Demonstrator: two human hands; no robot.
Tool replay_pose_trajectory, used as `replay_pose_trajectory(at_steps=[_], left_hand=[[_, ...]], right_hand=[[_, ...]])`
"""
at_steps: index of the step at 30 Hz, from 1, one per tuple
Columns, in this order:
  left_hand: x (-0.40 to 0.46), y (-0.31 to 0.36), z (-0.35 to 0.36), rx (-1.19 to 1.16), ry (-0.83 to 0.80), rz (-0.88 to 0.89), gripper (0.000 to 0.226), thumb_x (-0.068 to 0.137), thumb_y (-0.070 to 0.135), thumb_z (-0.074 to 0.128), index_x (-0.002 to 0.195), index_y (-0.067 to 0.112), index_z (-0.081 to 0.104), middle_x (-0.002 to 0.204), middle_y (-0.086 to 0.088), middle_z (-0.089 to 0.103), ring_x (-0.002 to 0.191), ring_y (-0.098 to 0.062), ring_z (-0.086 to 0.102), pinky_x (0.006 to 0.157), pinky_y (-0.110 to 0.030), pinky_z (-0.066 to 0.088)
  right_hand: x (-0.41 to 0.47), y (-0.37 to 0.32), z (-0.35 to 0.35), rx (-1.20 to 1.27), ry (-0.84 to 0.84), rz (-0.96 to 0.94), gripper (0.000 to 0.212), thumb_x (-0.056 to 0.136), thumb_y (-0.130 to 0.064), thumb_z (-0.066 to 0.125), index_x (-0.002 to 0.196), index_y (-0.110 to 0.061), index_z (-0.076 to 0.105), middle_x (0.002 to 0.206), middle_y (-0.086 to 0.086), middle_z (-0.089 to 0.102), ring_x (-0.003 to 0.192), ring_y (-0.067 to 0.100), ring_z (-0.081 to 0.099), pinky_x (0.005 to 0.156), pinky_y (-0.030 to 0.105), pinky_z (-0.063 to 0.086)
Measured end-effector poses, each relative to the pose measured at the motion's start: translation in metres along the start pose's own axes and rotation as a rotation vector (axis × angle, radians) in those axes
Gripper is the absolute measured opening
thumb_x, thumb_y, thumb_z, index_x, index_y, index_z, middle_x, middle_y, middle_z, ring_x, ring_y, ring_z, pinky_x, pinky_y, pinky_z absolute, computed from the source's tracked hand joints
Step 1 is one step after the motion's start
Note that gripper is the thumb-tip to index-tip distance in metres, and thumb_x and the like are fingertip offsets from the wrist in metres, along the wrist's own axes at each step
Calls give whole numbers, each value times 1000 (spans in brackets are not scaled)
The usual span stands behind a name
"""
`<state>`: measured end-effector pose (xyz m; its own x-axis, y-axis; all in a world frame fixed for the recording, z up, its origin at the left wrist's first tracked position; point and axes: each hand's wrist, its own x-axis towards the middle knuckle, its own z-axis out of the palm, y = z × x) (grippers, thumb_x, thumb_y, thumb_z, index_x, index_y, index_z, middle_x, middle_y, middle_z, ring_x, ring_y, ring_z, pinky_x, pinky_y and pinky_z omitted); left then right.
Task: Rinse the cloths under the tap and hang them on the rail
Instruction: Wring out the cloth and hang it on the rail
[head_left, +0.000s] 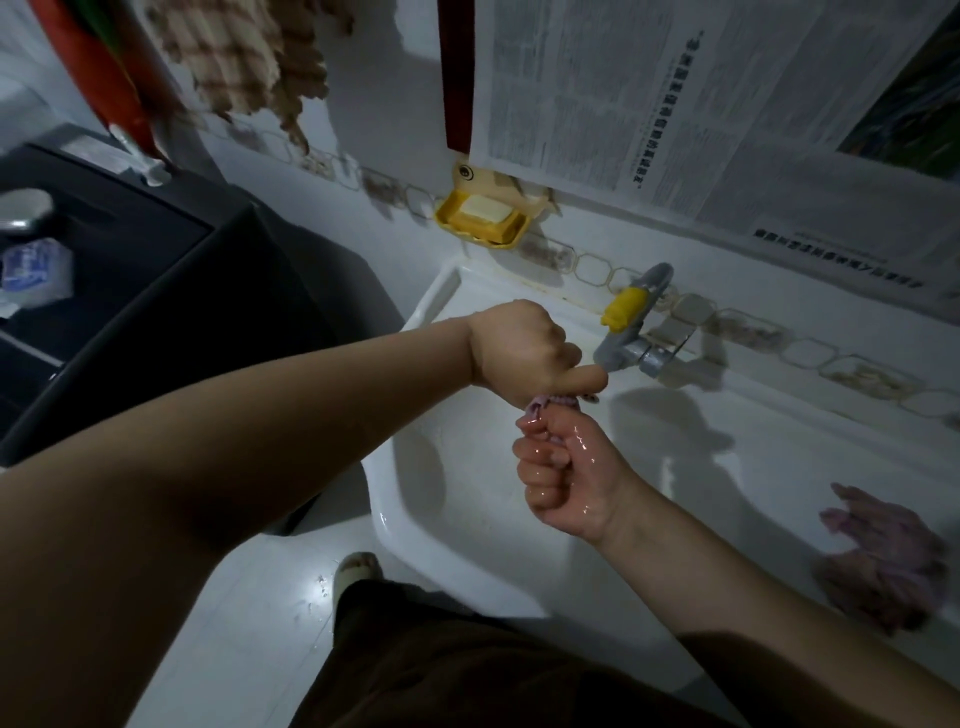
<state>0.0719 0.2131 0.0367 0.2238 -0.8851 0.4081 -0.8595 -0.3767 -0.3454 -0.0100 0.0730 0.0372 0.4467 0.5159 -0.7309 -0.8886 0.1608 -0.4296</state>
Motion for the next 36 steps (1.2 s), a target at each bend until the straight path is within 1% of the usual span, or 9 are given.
replay_pose_trajectory(at_steps=[5, 8, 11, 15, 20, 22, 24, 29, 36], left_hand=[[-48, -3, 17, -122, -181, -282, 27, 82, 28, 60, 93, 9, 44, 76, -11, 55, 55, -28, 54, 40, -27, 40], [-78, -6, 15, -201, -301, -642, 32, 84, 38, 52, 100, 10, 56, 100, -10, 52, 81, -27, 53, 58, -37, 52], [-113, -27, 1, -418, -470, -925, 53, 77, 52, 69, 112, 17, 49, 105, -2, 56, 87, -22, 57, 70, -32, 50], [-182, -76, -43, -837, -541, -1112, 50, 77, 54, 71, 111, 22, 53, 97, 3, 62, 87, -18, 59, 80, -30, 46], [-285, -131, -88, -1012, -425, -1115, 40, 97, 44, 47, 77, 13, 61, 79, -6, 61, 72, -16, 57, 74, -28, 44], [-319, -148, -101, -994, -369, -1091, 23, 93, 45, 53, 94, 27, 66, 99, 1, 61, 92, -11, 57, 90, -30, 44], [-340, -161, -120, -1061, -312, -1130, 47, 86, 52, 63, 129, 37, 54, 132, 10, 50, 123, -6, 45, 109, -30, 34], [-349, -178, -155, -1335, 47, -1094, 21, 88, 12, 68, 106, 0, 67, 100, -6, 69, 93, -9, 63, 85, -18, 49], [-362, -200, -184, -1520, 378, -1252, 20, 94, 33, 53, 97, 22, 70, 99, -6, 70, 93, -21, 63, 91, -39, 49]], right_hand=[[37, -11, 2, -669, 234, -275, 11, 90, -30, 58, 93, -20, 63, 57, -6, 46, 40, 6, 35, 39, 18, 24], [67, -19, 13, -1093, 365, -554, 30, 84, -38, 62, 111, -29, 54, 98, -12, 65, 89, 5, 62, 81, 35, 49], [94, -21, 45, -1322, 612, -654, 46, 89, -31, 59, 133, -35, 47, 135, 2, 40, 125, 22, 37, 101, 30, 32], [132, -25, 113, -1204, 661, -905, 25, 91, -22, 59, 115, -21, 68, 118, 2, 39, 119, 22, 37, 92, 15, 24], [159, -38, 214, -733, 536, -931, 19, 96, -14, 49, 87, -16, 66, 85, 6, 62, 84, 18, 56, 73, 26, 45], [164, -42, 251, -558, 462, -918, 24, 97, -11, 46, 82, -18, 64, 81, 3, 65, 80, 18, 61, 76, 32, 51], [169, -44, 286, -440, 403, -928, 27, 98, -8, 42, 85, -18, 63, 82, 2, 69, 77, 16, 66, 73, 29, 55], [182, -39, 346, -530, 390, -961, 15, 97, -23, 51, 96, -19, 65, 101, 14, 71, 97, 30, 68, 86, 45, 55], [167, -48, 390, -845, 548, -1095, 72, 79, -72, 48, 90, -3, 63, 89, 29, 64, 81, 37, 65, 76, 56, 51]])
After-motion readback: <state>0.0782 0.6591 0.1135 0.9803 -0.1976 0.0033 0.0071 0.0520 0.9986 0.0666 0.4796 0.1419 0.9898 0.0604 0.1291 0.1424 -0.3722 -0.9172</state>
